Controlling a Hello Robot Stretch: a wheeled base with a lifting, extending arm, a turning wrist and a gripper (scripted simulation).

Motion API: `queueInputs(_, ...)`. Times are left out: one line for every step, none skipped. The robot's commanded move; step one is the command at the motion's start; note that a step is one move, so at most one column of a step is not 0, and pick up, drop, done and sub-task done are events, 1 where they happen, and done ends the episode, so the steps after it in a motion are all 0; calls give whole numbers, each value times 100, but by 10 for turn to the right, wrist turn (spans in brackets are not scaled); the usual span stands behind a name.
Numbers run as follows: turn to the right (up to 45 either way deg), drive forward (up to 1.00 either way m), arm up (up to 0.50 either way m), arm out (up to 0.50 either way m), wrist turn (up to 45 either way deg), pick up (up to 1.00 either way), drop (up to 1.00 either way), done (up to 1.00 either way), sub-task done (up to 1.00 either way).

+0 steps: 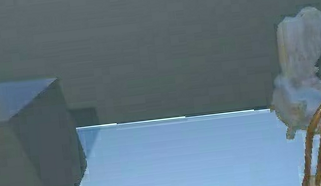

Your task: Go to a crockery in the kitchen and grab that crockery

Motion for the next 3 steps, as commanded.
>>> queueInputs(270, 0, 0, 0, 0, 0, 0, 0, 0)
queueInputs(0, 5, 0, 0, 0, 0, 0, 0, 0)
queueInputs(0, 0, 50, 0, 0, 0, 0, 0, 0)
